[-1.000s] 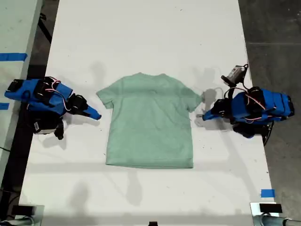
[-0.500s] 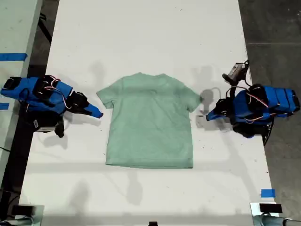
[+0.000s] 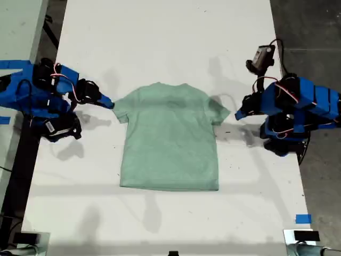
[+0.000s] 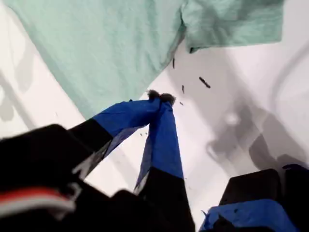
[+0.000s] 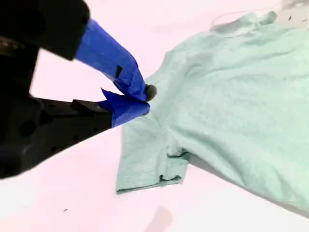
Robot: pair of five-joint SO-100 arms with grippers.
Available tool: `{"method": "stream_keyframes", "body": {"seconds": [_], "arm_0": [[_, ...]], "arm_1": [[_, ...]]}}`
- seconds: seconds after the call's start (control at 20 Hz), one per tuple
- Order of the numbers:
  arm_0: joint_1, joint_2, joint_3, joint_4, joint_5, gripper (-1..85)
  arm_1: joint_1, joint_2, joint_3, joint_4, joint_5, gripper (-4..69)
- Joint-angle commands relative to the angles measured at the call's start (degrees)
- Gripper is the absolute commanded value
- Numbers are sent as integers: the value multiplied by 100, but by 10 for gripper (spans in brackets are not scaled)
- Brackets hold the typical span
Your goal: Fold tshirt
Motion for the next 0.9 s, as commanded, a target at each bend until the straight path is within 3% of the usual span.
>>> {"method": "stream_keyframes", "body": {"seconds": [0.0, 0.35, 0.55, 0.6, 0.7, 0.85], "arm_0": [[-466, -984, -1116, 141, 563, -1], [-1266, -2628, -2329, 1160, 1679, -1], [-1301, -2988, -2364, 1415, 1872, -1], [-1239, -2962, -2364, 1380, 1872, -1], [-1178, -2944, -2373, 1371, 1828, 1], [-1046, -2883, -2382, 1371, 1679, 1]], "arm_1": [[404, -888, -1204, 193, -888, -16], [1248, -2435, -2646, 545, -2593, 35], [1687, -2821, -2830, 554, -3331, 176], [1828, -2839, -2707, 439, -3498, 231], [2074, -2848, -2250, 62, -3832, 245], [2426, -2848, -1046, -1028, -4245, 258]]}}
